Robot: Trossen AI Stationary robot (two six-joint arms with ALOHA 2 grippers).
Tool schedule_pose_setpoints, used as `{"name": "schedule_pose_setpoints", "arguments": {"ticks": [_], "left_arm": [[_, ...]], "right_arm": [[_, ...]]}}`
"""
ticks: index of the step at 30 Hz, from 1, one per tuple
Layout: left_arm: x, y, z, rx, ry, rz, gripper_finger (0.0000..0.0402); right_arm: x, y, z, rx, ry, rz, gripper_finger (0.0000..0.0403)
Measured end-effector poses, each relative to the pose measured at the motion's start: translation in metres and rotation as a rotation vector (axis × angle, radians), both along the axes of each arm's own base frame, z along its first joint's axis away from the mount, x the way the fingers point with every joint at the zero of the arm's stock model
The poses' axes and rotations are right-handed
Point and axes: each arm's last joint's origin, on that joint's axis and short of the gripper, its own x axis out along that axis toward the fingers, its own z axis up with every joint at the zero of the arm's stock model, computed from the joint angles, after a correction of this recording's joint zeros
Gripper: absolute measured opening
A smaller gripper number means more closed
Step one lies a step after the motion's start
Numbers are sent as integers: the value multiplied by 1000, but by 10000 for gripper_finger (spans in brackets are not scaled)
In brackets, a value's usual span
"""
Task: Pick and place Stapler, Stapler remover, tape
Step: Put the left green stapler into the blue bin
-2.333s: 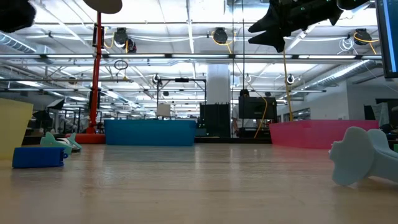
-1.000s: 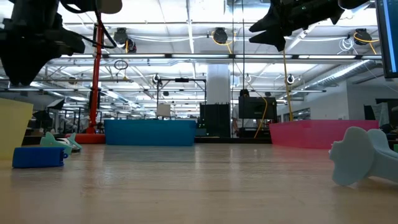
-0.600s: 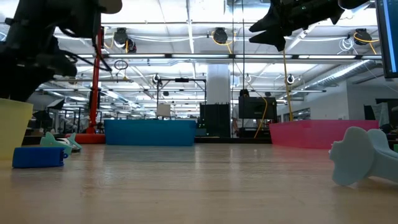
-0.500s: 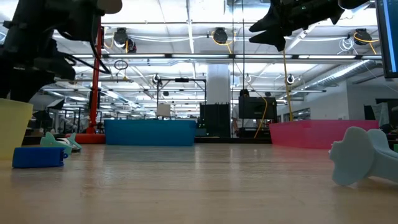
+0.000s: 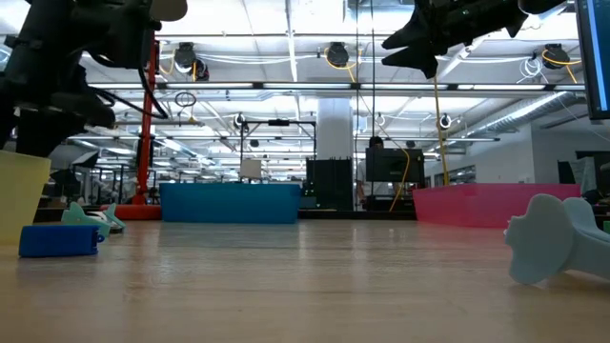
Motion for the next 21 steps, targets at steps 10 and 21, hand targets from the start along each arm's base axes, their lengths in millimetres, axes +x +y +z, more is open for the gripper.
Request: {"name": "schedule_pose_setpoints", "arguments": {"ticks": [10, 21], "left_arm": [[3, 13, -1, -48, -2, 161, 243], [20, 34, -2, -28, -202, 242, 244]], "right_arm": [[0, 0, 0, 0, 0, 0, 196], [0, 0, 0, 7, -1, -1, 196]]}}
